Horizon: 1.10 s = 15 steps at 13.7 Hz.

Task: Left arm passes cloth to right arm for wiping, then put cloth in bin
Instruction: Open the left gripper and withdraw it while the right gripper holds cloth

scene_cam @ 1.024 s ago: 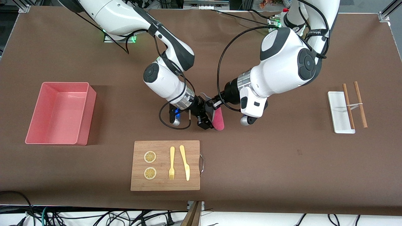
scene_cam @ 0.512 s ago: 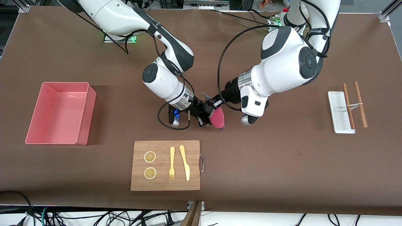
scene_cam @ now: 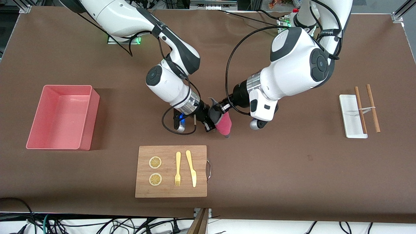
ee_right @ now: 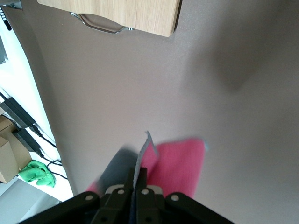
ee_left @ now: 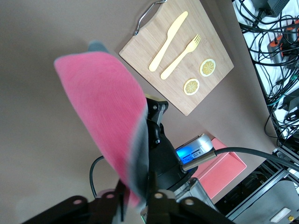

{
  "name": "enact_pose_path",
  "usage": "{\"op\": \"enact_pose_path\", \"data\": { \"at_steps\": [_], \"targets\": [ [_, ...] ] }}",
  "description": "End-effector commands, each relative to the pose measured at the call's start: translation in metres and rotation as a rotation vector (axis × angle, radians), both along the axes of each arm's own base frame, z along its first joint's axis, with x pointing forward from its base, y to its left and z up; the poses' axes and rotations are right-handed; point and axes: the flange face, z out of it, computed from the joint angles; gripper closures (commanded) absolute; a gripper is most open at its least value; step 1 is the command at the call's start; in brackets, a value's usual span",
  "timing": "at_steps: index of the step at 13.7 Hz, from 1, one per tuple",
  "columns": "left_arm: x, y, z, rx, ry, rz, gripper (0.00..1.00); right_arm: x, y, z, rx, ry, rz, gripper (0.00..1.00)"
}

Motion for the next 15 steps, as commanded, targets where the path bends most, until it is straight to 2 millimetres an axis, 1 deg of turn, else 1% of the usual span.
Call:
{"op": "enact_pose_path", "data": {
  "at_steps": [1,2,3,5,7,8,9,10,11,12,13,15],
  "targets": [
    [0.0,0.013,0.02,-0.005,-0.021,0.014,0.0,0.005,-0.002,0.006,0.014,-0.015,0.002,1.0],
    [0.001,0.019,0.025,-0.006,-0.028,0.021,0.0,0.004,-0.001,0.008,0.014,-0.014,0.005,1.0],
    [0.004,0.03,0.028,0.0,-0.025,0.03,0.0,0.004,-0.001,0.008,0.012,-0.01,0.007,1.0],
    [0.014,0.063,0.037,0.038,-0.03,0.042,0.0,-0.006,0.006,0.002,-0.008,0.019,0.045,1.0],
    [0.016,0.082,0.045,0.051,-0.038,0.032,0.0,-0.015,0.007,-0.011,-0.076,0.072,0.15,1.0],
    [0.017,0.092,0.046,0.057,-0.038,0.015,0.0,-0.022,0.007,-0.012,-0.109,0.104,0.206,1.0],
    [0.019,0.106,0.048,0.063,-0.038,-0.003,0.0,-0.025,0.004,-0.012,-0.142,0.132,0.257,1.0],
    [0.021,0.121,0.047,0.068,-0.04,-0.027,0.0,-0.027,-0.003,-0.015,-0.177,0.164,0.323,1.0],
    [0.024,0.141,0.045,0.084,-0.04,-0.059,0.0,-0.034,-0.007,-0.017,-0.209,0.196,0.4,1.0],
    [0.025,0.158,0.048,0.109,-0.053,-0.097,0.0,-0.039,-0.012,-0.025,-0.245,0.233,0.472,1.0],
    [0.024,0.172,0.049,0.138,-0.073,-0.149,0.0,-0.045,-0.018,-0.037,-0.285,0.26,0.531,1.0],
    [0.021,0.2,0.046,0.196,-0.088,-0.263,0.0,-0.055,-0.033,-0.061,-0.381,0.295,0.592,1.0]
  ]
}}
